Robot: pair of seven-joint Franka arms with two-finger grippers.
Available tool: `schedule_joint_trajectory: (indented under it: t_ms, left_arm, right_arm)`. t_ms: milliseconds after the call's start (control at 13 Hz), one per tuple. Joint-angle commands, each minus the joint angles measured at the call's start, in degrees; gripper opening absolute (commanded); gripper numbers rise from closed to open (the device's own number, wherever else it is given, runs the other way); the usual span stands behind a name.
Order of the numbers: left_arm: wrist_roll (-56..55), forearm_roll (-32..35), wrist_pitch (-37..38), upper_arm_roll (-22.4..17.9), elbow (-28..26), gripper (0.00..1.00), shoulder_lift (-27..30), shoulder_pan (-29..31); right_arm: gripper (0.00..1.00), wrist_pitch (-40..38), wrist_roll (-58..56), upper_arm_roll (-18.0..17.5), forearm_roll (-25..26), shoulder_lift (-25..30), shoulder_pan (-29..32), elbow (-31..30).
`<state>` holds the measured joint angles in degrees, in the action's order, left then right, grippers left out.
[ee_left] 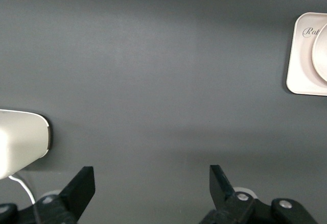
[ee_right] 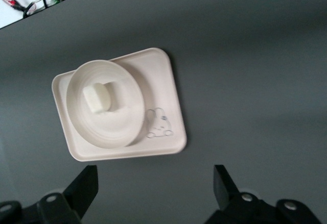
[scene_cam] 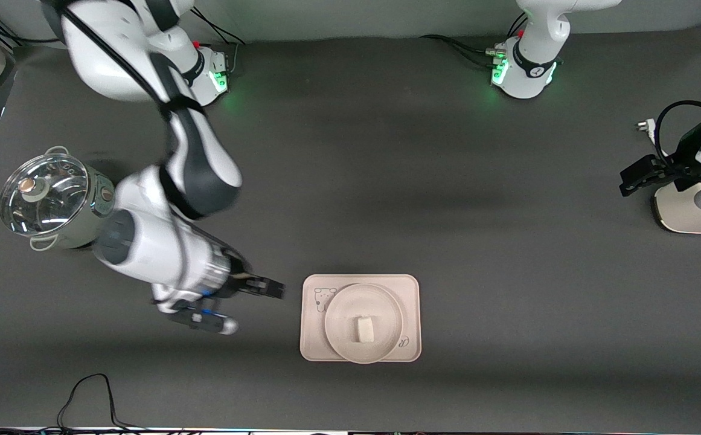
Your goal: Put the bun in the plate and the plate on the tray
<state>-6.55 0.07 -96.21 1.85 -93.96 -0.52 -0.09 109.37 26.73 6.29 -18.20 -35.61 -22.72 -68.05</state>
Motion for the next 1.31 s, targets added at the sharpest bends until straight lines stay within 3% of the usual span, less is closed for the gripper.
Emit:
schedule_joint_trajectory:
  t_ms: [0, 154, 308, 462, 615, 923, 1231]
  left_arm:
    - [-0.1, -0.5, 0.0, -0.2, 0.9, 1.0, -0.4, -0.2]
    - [-0.1, -0.5, 0.1, -0.2, 0.9, 1.0, -0.4, -0.2]
    - [0.0, -0.5, 0.1, -0.2, 0.9, 1.0, -0.4, -0.1]
    - [-0.1, -0.5, 0.1, -0.2, 0.9, 1.0, -0.4, -0.1]
    - [-0.1, -0.5, 0.1, -0.2, 0.9, 1.0, -0.4, 0.0]
    - [0.0, -0.5, 0.1, -0.2, 0.8, 1.0, -0.4, 0.0]
    - [0.0, -0.5, 0.1, -0.2, 0.8, 1.0, -0.7, 0.2]
  right_arm:
    - [1.0, -6.8, -5.6, -1.4, 1.7, 16.1, 4.9, -14.1]
    - [1.0, -13.7, -8.4, -3.6, 3.2, 22.7, 9.2, -16.2]
    - [1.0, -18.7, -12.7, -5.8, 8.6, 26.7, 13.5, -16.4]
    - [1.0, -22.7, -19.6, -5.8, 11.3, 29.4, 17.0, -16.4]
    - [1.0, -24.2, -25.4, -4.5, 15.6, 30.5, 18.1, -16.4]
    - [1.0, -23.4, -29.3, 1.3, 16.3, 31.3, 18.0, -18.8]
    - [1.0, -22.0, -29.2, 1.5, 16.3, 31.7, 17.6, -20.0]
